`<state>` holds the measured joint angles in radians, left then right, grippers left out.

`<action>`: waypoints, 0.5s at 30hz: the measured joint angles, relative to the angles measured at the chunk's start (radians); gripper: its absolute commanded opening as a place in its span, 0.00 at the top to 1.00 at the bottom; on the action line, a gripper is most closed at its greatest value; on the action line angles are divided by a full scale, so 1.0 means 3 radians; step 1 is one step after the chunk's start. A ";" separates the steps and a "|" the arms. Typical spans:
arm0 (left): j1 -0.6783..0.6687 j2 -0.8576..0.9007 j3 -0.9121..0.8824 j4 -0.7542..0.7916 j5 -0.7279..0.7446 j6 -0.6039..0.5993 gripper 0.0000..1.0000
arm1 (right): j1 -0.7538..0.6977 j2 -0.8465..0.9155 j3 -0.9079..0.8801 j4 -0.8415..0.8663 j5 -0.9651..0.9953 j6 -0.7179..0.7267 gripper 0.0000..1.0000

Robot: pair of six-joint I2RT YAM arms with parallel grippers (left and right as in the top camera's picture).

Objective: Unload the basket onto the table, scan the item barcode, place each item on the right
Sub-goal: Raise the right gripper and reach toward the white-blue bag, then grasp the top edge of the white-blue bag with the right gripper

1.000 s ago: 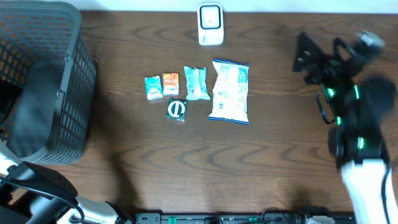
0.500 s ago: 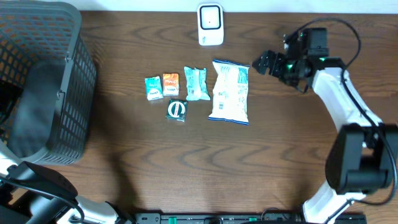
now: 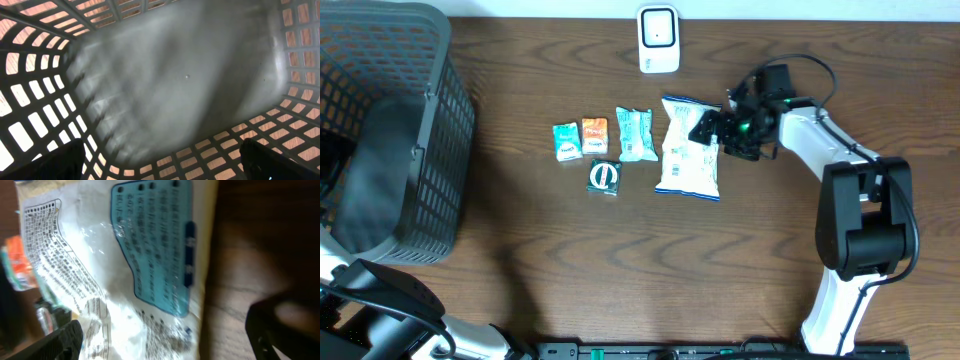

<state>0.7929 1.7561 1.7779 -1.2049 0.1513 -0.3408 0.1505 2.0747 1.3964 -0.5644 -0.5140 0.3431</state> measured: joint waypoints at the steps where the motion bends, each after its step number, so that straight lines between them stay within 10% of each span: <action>1: 0.0000 0.0000 -0.0001 -0.0001 0.0000 0.0000 0.02 | 0.0025 0.0000 0.0005 -0.0001 0.0066 -0.0009 0.01; 4: 0.0000 0.0000 0.0000 -0.0001 0.0000 0.0001 0.02 | 0.0093 0.0000 0.0024 0.0017 0.0225 -0.0038 0.06; 7: 0.0000 0.0000 -0.0001 -0.0001 0.0000 0.0001 0.02 | 0.0130 0.0000 0.0027 0.0025 0.0328 -0.0074 0.35; 11: 0.0000 0.0000 0.0000 -0.0001 0.0000 0.0000 0.02 | 0.0195 0.0045 0.0027 0.0081 0.0403 -0.0156 0.34; 15: 0.0000 0.0000 0.0000 0.0000 0.0001 0.0000 0.02 | 0.0282 0.0090 0.0033 0.0175 0.0379 -0.0175 0.96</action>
<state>0.7929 1.7561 1.7779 -1.2049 0.1516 -0.3408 0.2352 2.1017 1.4063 -0.5117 -0.4004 0.2905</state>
